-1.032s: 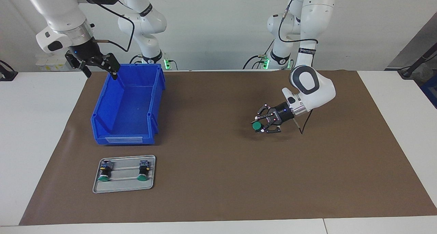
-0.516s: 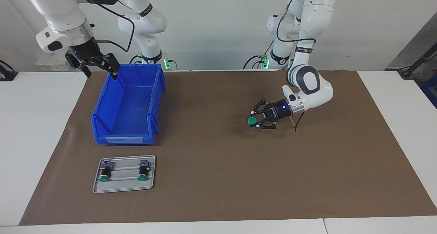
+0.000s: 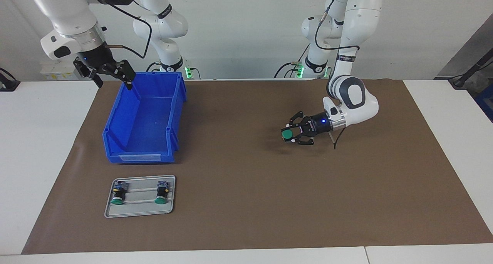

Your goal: Place and press button with both arms

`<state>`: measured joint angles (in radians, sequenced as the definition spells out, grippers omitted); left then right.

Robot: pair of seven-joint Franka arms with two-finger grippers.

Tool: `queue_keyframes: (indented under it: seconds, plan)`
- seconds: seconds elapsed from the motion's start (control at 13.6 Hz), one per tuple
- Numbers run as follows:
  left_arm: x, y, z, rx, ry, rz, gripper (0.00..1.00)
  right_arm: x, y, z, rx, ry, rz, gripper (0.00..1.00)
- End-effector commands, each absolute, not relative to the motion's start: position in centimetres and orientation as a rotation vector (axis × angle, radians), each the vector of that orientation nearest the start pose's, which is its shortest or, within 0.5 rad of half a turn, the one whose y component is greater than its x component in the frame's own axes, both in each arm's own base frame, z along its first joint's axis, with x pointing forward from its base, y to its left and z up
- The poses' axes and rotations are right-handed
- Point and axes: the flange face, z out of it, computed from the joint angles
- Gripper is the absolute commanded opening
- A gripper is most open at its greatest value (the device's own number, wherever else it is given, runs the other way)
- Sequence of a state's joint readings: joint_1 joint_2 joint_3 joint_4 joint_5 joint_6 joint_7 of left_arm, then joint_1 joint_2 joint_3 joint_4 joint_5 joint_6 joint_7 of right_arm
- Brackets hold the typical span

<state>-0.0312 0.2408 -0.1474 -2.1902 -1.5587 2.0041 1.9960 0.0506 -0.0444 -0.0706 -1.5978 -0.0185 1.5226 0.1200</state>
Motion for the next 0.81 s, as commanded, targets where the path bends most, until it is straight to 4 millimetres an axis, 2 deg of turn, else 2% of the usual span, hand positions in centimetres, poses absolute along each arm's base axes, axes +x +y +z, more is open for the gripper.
queue_keyframes:
  seconds: [0.0, 0.29, 0.74]
  plan:
    - [52.5, -15.2, 28.5, 1.672, -1.0, 0.901, 0.0, 52.9, -1.4, 63.4, -3.128, 0.182, 0.054, 1.0]
    - [52.5, -15.5, 27.4, 1.721, -1.016, 0.893, 0.0, 52.9, -1.4, 63.4, -3.128, 0.182, 0.054, 1.0]
    - [51.4, -16.6, 26.1, 1.738, -1.057, 0.869, 0.0, 52.9, -1.4, 63.4, -3.128, 0.182, 0.054, 1.0]
